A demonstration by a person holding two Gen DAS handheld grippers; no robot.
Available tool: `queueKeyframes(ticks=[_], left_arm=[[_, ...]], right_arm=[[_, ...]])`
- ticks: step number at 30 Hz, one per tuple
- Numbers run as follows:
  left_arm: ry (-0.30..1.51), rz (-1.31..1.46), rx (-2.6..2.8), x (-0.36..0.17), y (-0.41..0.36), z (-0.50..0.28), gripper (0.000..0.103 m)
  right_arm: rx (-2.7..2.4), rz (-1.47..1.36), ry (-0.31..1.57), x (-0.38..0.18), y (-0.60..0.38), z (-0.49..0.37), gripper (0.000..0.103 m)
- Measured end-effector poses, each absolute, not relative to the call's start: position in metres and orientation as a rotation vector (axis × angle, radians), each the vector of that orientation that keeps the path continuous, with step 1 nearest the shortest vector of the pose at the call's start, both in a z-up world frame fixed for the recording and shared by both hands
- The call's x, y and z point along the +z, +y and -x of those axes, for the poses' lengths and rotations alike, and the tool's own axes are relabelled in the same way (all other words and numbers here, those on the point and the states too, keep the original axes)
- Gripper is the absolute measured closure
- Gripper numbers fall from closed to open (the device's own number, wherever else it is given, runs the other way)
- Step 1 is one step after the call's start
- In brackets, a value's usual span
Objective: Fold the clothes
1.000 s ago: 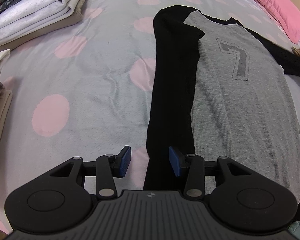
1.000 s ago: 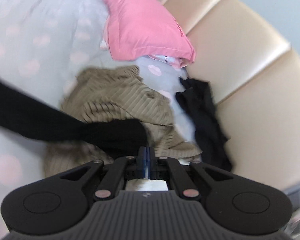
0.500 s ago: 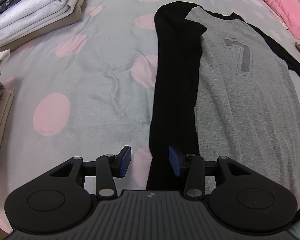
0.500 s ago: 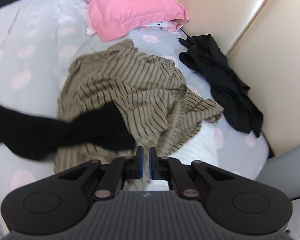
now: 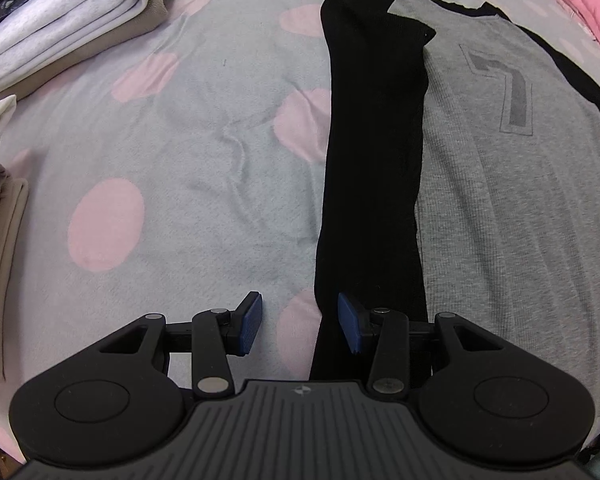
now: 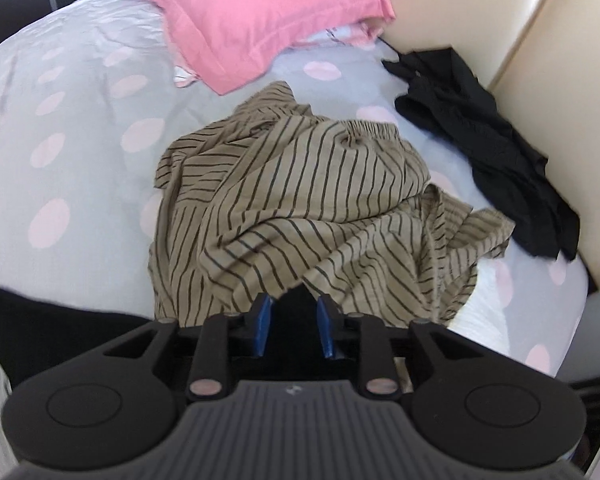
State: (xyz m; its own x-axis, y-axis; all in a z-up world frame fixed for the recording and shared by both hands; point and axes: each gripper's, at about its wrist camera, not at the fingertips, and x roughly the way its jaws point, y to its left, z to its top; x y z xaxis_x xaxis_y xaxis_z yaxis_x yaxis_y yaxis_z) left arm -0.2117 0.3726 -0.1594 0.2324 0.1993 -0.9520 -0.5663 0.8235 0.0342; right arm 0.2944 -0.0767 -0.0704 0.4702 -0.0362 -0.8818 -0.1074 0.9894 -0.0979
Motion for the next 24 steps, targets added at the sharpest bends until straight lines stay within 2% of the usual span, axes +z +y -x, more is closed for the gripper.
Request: queueKeyframes(ticks=[4,5,6,8,13,14,19,24], left_arm=[[1.237,0.333,0.541,-0.162,0.372,0.207,0.060],[1.237,0.328,0.541,-0.162,0.372,0.205,0.060],[1.236,0.328,0.541,-0.162,0.372,0.205,0.060],[1.235,0.329,0.542,-0.163,0.372,0.205,0.060],[1.228,0.329,0.542,-0.162,0.372,0.206,0.060],[1.225,0.329,0.540,-0.161,0.371,0.206,0.060],[1.199,0.329,0.536,-0.155,0.369,0.210,0.060],[1.178,0.335,0.545,-0.150,0.368,0.214,0.060]], right_arm=[[0.021,0.078,1.121,-0.083,-0.076,-0.306,0.071],[0.016,0.083,1.127,-0.086,-0.075,-0.306,0.074],[0.014,0.097,1.123,-0.086,-0.073,-0.305,0.089],[0.012,0.121,1.113,-0.087,-0.071,-0.304,0.097],[0.047,0.077,1.040,-0.060,-0.083,-0.285,0.099],[0.058,0.067,1.021,-0.053,-0.085,-0.279,0.103],[0.117,-0.008,0.938,-0.018,-0.107,-0.246,0.103],[0.136,-0.029,0.944,-0.022,-0.135,-0.210,0.103]])
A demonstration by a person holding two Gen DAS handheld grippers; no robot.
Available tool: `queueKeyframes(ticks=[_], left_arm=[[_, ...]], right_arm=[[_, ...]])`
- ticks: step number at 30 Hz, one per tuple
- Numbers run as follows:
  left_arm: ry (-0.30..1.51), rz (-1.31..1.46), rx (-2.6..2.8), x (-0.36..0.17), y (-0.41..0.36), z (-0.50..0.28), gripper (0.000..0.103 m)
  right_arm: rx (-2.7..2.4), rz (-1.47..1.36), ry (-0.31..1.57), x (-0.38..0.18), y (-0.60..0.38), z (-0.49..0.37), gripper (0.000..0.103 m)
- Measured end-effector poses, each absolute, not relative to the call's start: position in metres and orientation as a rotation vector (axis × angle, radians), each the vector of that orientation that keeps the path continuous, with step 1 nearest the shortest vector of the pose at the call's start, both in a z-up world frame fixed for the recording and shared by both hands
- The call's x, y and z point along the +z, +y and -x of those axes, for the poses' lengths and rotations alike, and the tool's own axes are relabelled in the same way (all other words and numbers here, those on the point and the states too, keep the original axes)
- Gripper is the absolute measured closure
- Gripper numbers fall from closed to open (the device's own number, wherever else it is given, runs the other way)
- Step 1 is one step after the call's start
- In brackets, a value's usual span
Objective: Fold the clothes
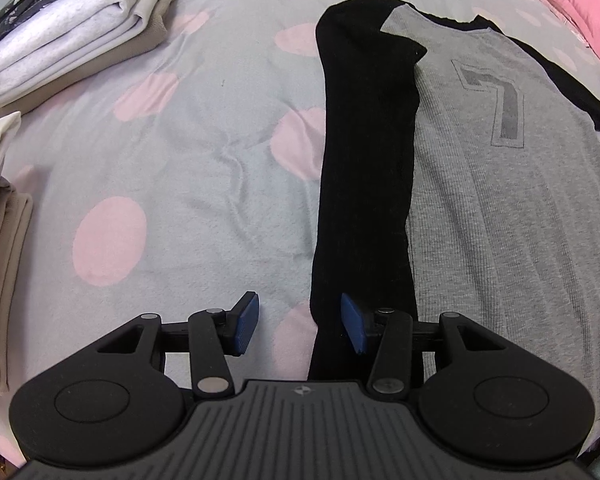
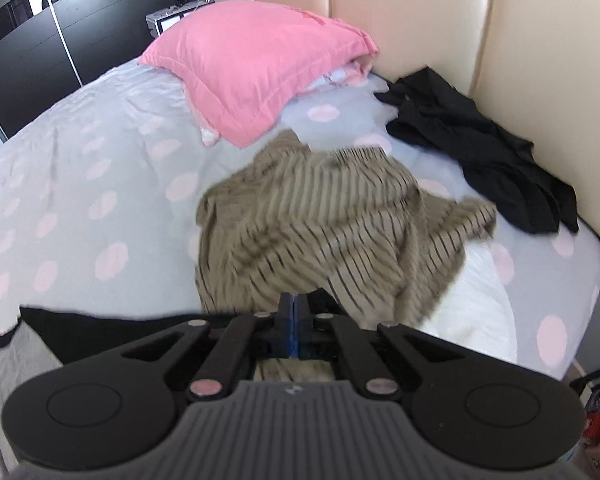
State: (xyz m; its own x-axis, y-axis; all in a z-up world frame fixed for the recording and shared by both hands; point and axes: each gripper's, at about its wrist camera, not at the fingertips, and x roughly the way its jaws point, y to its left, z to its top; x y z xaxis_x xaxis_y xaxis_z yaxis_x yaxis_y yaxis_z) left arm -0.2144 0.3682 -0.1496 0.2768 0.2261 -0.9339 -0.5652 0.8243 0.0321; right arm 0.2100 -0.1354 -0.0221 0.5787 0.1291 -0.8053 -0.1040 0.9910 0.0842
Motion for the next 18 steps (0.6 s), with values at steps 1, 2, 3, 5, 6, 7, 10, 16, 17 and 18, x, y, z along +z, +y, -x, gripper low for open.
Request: queueKeyframes(ticks=[1,2,3,5,6,7,10,16,17,18], left_arm=[[1.174,0.337,0.547,-0.149,0.368,0.215,0.060],[1.168,0.342,0.549,-0.147,0.368,0.217,0.060],[1.161,0.350,0.548,-0.146,0.368,0.218,0.060],[1.146,0.370,0.541,-0.144,0.369,0.220,0.060],[1.139,0.379,0.536,-0.143,0.369,0.221,0.060],[1.134,0.387,0.532,-0.142,0.368,0.222,0.060],[1.118,0.412,0.515,-0.139,0.366,0.226,0.059],[1.113,0.491,0.499,-0.144,0.362,0.236,0.055],[1.118,0.500,0.495,-0.146,0.361,0.237,0.055],[1.123,0.509,0.492,-0.147,0.360,0.238,0.055]], right_arm=[[0.132,-0.029,0.961,-0.029,-0.141,-0.204,0.103],[0.125,-0.031,0.979,-0.037,-0.147,-0.199,0.103],[0.114,-0.037,0.994,-0.045,-0.151,-0.194,0.103],[0.099,-0.067,1.025,-0.060,-0.161,-0.188,0.103],[0.095,-0.086,1.034,-0.066,-0.165,-0.185,0.103],[0.090,-0.106,1.044,-0.072,-0.169,-0.182,0.102],[0.092,-0.147,1.038,-0.084,-0.172,-0.169,0.098],[0.149,-0.135,1.042,-0.096,-0.152,-0.141,0.098],[0.157,-0.109,1.031,-0.093,-0.146,-0.137,0.095],[0.169,-0.087,1.020,-0.091,-0.141,-0.133,0.088]])
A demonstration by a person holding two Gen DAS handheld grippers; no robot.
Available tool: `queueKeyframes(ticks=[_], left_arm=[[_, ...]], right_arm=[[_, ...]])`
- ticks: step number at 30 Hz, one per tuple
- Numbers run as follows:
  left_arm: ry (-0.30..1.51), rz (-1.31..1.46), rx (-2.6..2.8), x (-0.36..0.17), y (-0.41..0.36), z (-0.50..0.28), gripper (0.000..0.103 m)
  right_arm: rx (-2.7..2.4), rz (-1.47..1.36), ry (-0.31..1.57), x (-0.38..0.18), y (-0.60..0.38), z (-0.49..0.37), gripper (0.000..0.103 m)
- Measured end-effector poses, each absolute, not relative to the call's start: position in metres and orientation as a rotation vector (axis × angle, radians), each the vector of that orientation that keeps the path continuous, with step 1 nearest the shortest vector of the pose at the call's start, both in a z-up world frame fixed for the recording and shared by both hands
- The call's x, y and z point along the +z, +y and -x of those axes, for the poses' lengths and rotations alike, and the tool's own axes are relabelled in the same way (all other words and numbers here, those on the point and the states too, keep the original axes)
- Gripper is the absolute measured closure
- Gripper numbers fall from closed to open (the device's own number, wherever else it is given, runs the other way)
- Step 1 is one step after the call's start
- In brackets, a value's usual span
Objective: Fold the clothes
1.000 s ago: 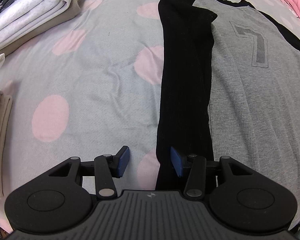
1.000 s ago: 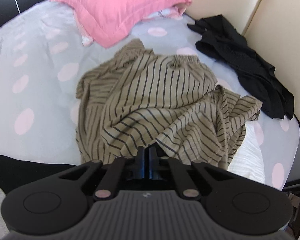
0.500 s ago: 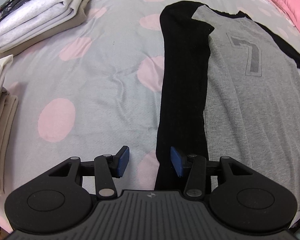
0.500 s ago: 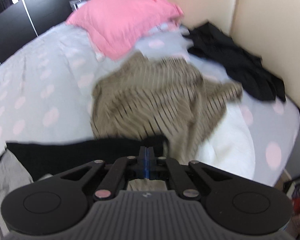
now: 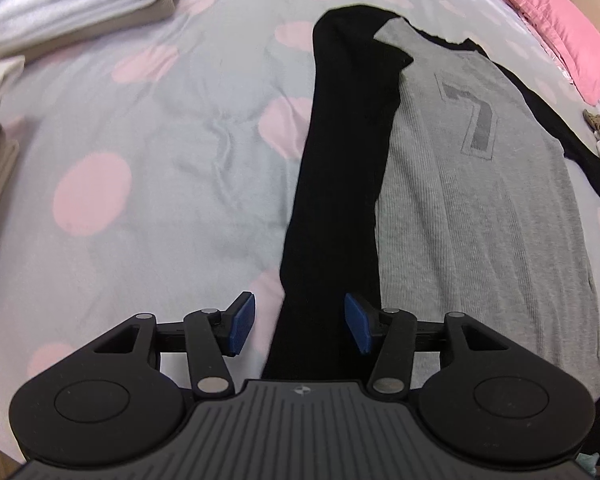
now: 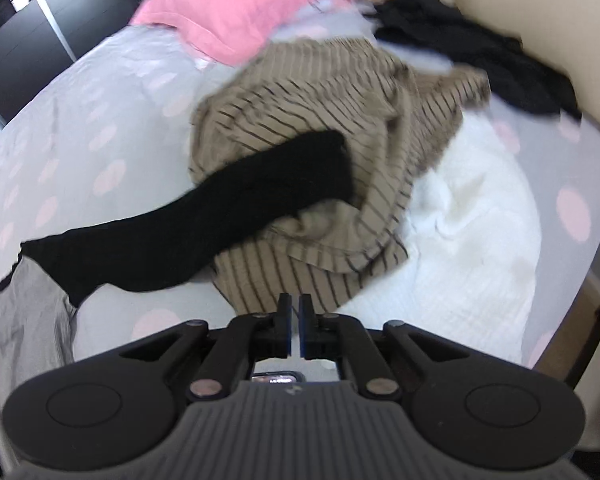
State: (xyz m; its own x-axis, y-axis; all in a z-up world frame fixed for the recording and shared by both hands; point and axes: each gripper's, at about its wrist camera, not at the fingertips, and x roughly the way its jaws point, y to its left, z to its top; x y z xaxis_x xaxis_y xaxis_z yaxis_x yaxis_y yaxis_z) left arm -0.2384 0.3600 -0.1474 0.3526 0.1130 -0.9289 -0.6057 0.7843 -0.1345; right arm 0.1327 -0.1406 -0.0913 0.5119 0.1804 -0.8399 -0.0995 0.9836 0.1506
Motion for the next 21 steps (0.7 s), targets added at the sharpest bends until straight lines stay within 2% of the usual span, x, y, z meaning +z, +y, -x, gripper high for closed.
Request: queueKeyframes(ticks=[2,13,15,16,17,19,21], left_arm=[[1.136,0.499,0.495,-0.149,0.357,0.241,0.055],[1.197,0.609,0.519,-0.158,0.348,0.280,0.052],[1.205,0.622,0.503,-0.162,0.344,0.284,0.060],[1.210,0.619,0.505,-0.163,0.343,0.284,0.077],[1.212,0.621,0.514,-0.163,0.343,0.285,0.091],[1.165,0.673,0.531,-0.159,0.350,0.291,0.098],[1.096,0.715,0.560,-0.147,0.358,0.297,0.099]], right_arm=[[0.205,-0.073,1.010,-0.091,-0.131,-0.124,0.083],[0.280,-0.029,1.050,-0.109,-0.092,-0.102,0.081],[0.280,-0.016,1.042,-0.108,-0.089,-0.102,0.081],[0.283,-0.013,1.042,-0.109,-0.088,-0.103,0.081],[0.285,-0.010,1.042,-0.109,-0.087,-0.103,0.081],[0.288,-0.002,1.039,-0.108,-0.085,-0.103,0.081],[0.289,0.005,1.034,-0.108,-0.085,-0.103,0.080]])
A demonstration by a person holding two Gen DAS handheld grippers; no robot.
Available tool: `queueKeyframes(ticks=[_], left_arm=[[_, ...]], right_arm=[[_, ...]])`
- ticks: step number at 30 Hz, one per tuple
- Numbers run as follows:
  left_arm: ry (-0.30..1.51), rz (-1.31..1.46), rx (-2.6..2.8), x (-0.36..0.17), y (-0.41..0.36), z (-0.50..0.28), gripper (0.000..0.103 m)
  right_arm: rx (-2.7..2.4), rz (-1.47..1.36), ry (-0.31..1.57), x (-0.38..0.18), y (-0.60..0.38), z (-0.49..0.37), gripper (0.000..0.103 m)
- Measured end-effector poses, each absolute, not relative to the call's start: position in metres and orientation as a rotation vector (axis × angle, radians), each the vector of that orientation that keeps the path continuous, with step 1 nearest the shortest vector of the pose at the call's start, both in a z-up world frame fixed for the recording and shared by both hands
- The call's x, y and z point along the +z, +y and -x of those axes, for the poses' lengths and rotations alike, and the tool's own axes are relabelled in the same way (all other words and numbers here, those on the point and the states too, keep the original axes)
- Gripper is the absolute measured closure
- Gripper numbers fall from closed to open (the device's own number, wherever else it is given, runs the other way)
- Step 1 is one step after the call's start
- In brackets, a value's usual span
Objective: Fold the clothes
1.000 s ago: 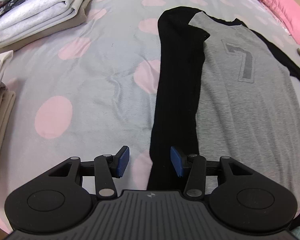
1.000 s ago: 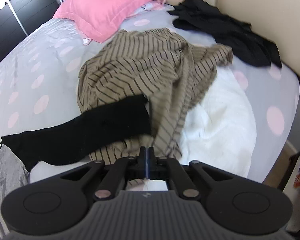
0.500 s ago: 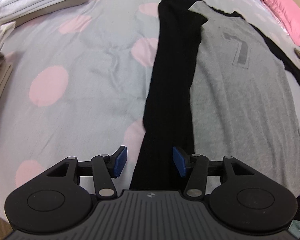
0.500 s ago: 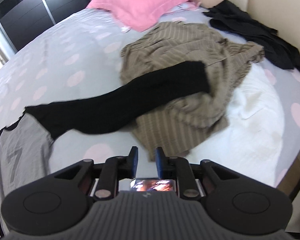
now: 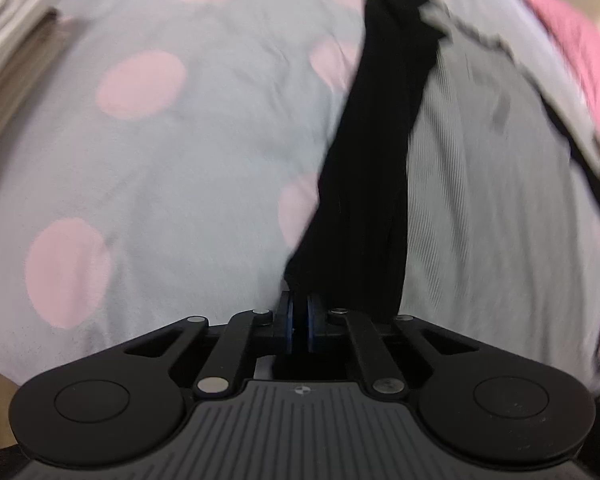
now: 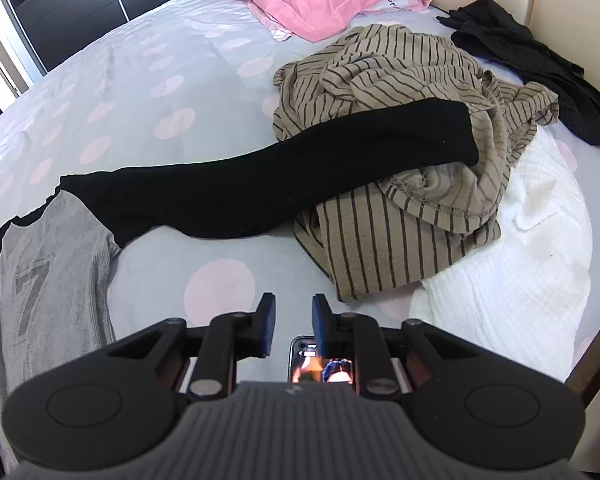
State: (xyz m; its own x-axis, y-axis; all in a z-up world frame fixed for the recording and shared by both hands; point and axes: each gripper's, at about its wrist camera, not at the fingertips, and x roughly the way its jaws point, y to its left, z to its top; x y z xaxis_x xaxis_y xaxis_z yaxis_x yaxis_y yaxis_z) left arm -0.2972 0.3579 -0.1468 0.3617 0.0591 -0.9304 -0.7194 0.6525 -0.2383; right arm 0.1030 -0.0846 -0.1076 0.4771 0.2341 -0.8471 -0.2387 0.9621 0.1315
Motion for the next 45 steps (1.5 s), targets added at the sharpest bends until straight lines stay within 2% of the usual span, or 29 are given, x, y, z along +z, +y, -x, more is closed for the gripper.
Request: queueKeyframes(ticks=[1,3,8,10,11,12,20,29,30,32,35,39,45], left_arm=[[1.059,0.728,0.575,-0.138,0.363,0.300,0.099],[0.989,0.738,0.605,-0.119,0.375,0.305,0.100],[0.859,0.680,0.724,-0.065,0.418,0.317,0.100],[0.826,0.655,0.772,-0.047,0.440,0.320,0.100],[0.809,0.642,0.793,-0.039,0.451,0.321,0.100],[0.798,0.616,0.816,-0.032,0.461,0.319,0.100],[0.752,0.481,0.999,0.007,0.535,0.304,0.100],[0.794,0.510,1.047,-0.027,0.565,0.298,0.096],[0.801,0.507,1.036,-0.030,0.562,0.298,0.095],[0.812,0.498,1.015,-0.036,0.554,0.296,0.084],[0.835,0.477,0.942,-0.043,0.528,0.289,0.077],[0.903,0.483,0.765,-0.058,0.479,0.278,0.076],[0.980,0.555,0.519,-0.086,0.397,0.270,0.076]], right_arm=[[0.288,0.002,1.032,-0.107,-0.086,-0.103,0.078],[0.285,-0.004,1.029,-0.107,-0.087,-0.102,0.068],[0.299,0.014,1.029,-0.108,-0.084,-0.103,0.065],[0.316,0.029,1.021,-0.107,-0.079,-0.102,0.059],[0.323,0.039,1.013,-0.106,-0.077,-0.100,0.052],[0.330,0.053,1.004,-0.106,-0.074,-0.099,0.050],[0.341,0.118,0.997,-0.109,-0.062,-0.100,0.050],[0.355,0.131,1.012,-0.115,-0.055,-0.103,0.050],[0.368,0.139,1.010,-0.115,-0.052,-0.102,0.051],[0.398,0.160,1.001,-0.115,-0.046,-0.098,0.052],[0.468,0.203,0.981,-0.117,-0.034,-0.089,0.055],[0.579,0.241,0.994,-0.122,-0.021,-0.075,0.065],[0.685,0.309,1.097,-0.146,-0.003,-0.048,0.068]])
